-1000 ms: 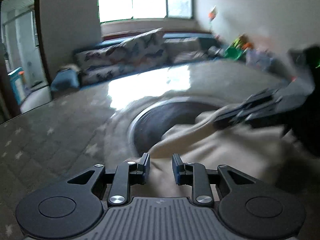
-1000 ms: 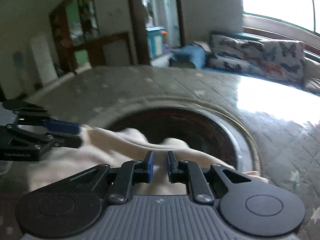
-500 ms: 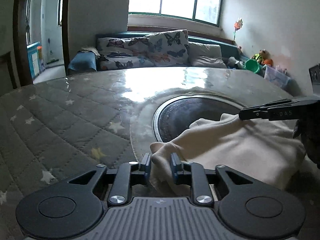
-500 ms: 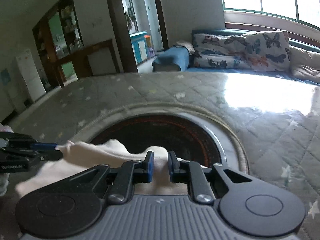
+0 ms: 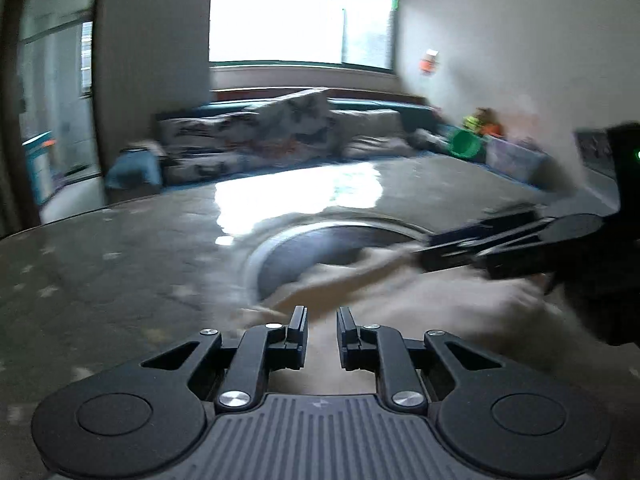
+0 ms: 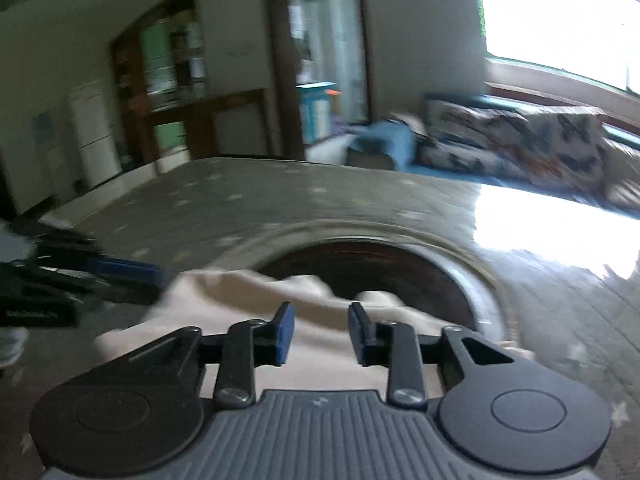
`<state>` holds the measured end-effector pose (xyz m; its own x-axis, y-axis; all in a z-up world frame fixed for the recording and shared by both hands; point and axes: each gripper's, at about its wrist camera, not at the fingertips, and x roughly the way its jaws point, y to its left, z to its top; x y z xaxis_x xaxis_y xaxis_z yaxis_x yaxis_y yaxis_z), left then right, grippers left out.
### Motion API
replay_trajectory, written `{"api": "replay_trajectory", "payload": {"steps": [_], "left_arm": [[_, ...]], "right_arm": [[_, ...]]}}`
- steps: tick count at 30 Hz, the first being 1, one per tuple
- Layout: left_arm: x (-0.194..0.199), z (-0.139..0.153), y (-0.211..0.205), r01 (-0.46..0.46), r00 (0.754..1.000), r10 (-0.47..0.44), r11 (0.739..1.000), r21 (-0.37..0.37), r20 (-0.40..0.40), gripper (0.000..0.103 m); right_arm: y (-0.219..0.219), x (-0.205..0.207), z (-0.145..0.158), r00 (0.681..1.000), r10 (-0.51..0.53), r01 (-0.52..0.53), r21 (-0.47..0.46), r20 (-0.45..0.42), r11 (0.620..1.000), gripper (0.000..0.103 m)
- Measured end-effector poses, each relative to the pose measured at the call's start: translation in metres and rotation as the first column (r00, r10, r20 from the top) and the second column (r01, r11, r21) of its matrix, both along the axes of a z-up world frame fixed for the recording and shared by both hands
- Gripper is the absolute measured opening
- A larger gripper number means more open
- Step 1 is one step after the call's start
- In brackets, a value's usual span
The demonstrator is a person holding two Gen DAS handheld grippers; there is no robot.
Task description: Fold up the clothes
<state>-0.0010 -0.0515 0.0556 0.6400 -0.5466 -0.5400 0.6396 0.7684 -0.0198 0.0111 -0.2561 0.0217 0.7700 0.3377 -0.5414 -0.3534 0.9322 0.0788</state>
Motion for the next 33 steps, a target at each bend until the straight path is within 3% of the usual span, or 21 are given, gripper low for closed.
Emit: {"api": "replay_trajectory", "payload": {"steps": [4,7,12,15,21,25,30,33], "left_arm": [[-0.012,-0.016,-0.009,0.033,0.999,-0.032,0.998,0.051,-0.024,0.018],[-0.016,-0.028,-0.004,0.021,0.999,-0.019,0.997,0.074,-0.039,0.018],[-0.025,-0.031,0.007,0.025,1.000,-0.025,0.996,0.090,0.004,0.018],[-0.027,-0.027,0.007,0.027,1.000,-0.027,0.996,0.083,0.006,0.021],[-0.025,-0.023,0.004,0.029,0.999,-0.030,0.995,0.098,0.012,0.024],[-0.027,-0.020,0.010,0.030,1.000,-0.030,0.995,0.098,0.005,0.024],[-0.026,-0.005,-0.008,0.070,0.997,-0.072,0.995,0.068,0.031,0.024],[-0.023,-0.001,-0.026,0.112,0.992,-0.115,0.992,0.060,0.048,0.024]], "right_arm": [[0.030,-0.025,-0.006,0.990,0.139,-0.139,-0.040,0.013,0.990,0.034],[0.038,-0.038,-0.019,0.986,0.168,-0.168,-0.073,-0.016,0.983,0.034],[0.032,-0.063,-0.021,0.985,0.174,-0.172,-0.125,0.003,0.977,0.034],[0.023,-0.069,-0.011,0.989,0.143,-0.141,-0.088,0.021,0.986,0.034],[-0.005,-0.065,-0.028,0.996,0.053,-0.054,-0.013,-0.065,0.998,0.034],[-0.020,-0.077,-0.019,0.999,0.027,-0.026,0.015,-0.035,1.000,0.033],[-0.046,-0.076,-0.015,0.997,-0.083,0.083,0.038,-0.009,0.996,0.034],[-0.072,-0.072,-0.028,0.981,-0.187,0.190,0.058,-0.054,0.980,0.033]]}}
